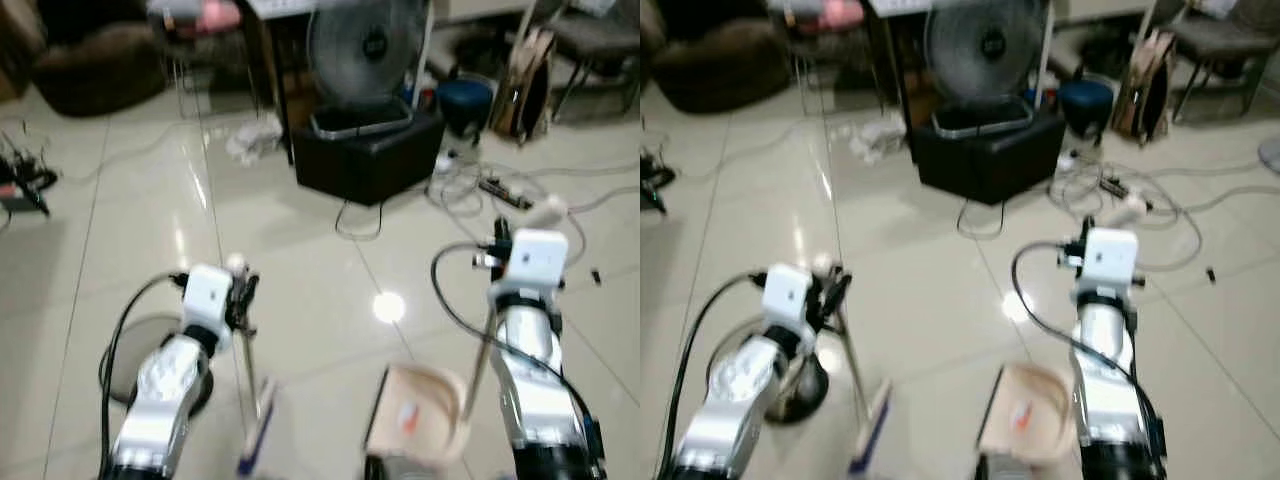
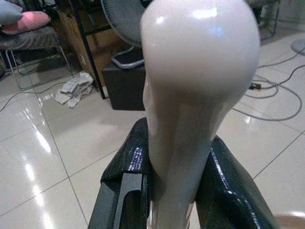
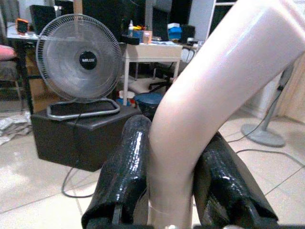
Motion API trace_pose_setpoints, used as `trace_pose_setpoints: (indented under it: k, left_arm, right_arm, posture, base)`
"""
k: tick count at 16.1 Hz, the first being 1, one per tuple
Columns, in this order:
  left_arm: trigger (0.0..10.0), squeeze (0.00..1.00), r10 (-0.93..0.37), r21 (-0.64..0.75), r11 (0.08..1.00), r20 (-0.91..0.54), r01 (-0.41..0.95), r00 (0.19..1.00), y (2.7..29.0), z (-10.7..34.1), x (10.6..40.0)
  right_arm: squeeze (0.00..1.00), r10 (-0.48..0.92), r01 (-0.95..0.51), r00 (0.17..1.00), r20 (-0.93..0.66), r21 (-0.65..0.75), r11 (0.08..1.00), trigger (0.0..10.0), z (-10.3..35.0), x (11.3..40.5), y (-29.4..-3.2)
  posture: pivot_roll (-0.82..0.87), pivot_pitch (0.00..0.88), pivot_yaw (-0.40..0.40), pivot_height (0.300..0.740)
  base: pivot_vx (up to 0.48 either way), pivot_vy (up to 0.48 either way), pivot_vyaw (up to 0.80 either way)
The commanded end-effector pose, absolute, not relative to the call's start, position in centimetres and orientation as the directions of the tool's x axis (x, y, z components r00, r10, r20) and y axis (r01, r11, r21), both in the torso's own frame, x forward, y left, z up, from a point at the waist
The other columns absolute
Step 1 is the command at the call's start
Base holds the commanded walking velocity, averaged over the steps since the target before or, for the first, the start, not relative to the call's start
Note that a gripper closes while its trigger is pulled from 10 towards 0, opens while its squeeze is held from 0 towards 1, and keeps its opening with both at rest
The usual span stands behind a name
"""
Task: Sweep floor
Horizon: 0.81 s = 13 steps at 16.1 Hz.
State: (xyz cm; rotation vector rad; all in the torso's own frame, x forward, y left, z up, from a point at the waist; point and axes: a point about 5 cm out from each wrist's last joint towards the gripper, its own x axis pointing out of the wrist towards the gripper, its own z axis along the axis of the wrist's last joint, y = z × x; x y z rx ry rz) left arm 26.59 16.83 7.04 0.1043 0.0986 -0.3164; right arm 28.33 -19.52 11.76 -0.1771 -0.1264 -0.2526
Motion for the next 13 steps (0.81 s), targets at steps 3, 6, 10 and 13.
trace_pose_setpoints:
  k: [3,6,10,13]
  left_arm:
    - [10.0,0.0,-0.278,0.08,0.955,-0.097,0.286,0.956,17.0,7.7,27.2]
    - [10.0,0.0,-0.288,0.088,0.951,-0.087,0.296,0.954,16.6,8.0,27.5]
    - [10.0,0.0,-0.276,0.078,0.956,-0.074,0.282,0.958,16.4,8.5,27.7]
    - [10.0,0.0,-0.275,0.075,0.957,-0.073,0.28,0.959,16.3,8.5,27.6]
  right_arm:
    - [0.0,-0.189,0.207,0.971,0.143,-0.122,0.971,10.0,12.1,28.7,-18.7]
    - [0.0,-0.159,0.175,0.977,0.139,-0.117,0.978,10.0,12.2,28.8,-18.4]
    - [0.0,-0.113,0.14,0.978,0.172,-0.154,0.978,10.0,12.6,28.9,-17.9]
    - [0.0,-0.101,0.131,0.979,0.177,-0.17,0.977,10.0,12.6,29.0,-17.9]
  posture:
    - [-0.02,0.057,0.059,0.74]
    - [-0.01,0.054,0.053,0.74]
    - [-0.01,0.04,0.046,0.74]
    - [-0.01,0.032,0.045,0.74]
  base:
    - [0.0,0.0,0.0]
    - [0.0,0.0,0.0]
    - [0.0,0.0,0.0]
    - [-0.253,0.0,0.0]
